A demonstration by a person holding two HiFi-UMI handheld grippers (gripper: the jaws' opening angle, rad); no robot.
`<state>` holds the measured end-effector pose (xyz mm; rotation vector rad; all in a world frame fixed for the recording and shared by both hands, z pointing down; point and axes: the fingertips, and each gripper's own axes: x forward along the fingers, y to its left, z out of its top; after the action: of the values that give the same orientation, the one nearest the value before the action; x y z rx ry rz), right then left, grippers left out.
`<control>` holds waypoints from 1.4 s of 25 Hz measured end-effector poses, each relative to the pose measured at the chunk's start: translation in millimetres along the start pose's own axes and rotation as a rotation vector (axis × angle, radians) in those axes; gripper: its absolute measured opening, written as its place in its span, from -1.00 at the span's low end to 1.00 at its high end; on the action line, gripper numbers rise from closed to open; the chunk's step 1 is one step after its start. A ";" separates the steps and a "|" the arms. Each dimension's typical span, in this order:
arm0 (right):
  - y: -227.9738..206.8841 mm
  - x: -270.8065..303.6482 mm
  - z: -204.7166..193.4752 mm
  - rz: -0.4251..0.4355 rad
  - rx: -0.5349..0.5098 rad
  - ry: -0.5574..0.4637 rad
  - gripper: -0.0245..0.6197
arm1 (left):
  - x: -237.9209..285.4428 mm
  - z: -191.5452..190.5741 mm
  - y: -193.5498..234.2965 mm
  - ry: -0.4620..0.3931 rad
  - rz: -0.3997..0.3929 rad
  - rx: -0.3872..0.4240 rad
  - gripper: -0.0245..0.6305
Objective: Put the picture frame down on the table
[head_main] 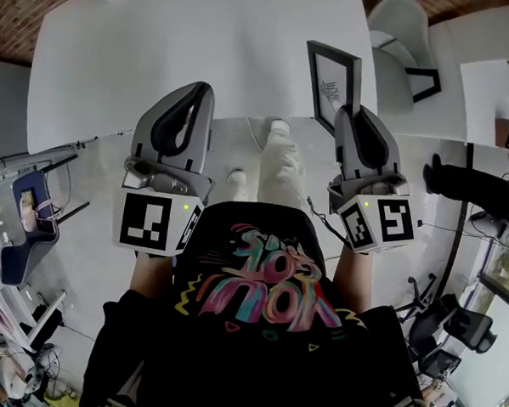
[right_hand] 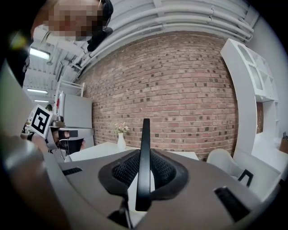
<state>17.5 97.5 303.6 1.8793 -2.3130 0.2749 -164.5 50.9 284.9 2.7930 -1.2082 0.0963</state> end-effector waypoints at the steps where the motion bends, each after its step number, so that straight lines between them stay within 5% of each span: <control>1: -5.7 10.0 0.8 0.012 -0.003 0.001 -0.65 | 6.9 -0.7 4.4 0.001 0.014 0.000 -0.84; 23: -200.3 190.1 57.9 0.372 -0.025 0.028 -0.65 | 259.3 49.3 1.8 -0.027 0.285 0.013 -0.84; 35: -221.7 210.4 59.7 0.420 0.014 0.036 -0.65 | 287.8 50.1 -3.4 0.005 0.302 0.029 -0.84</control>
<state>191.5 -160.8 304.4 1.3616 -2.6649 0.3672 35.8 -160.7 262.7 2.6090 -1.6303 0.1435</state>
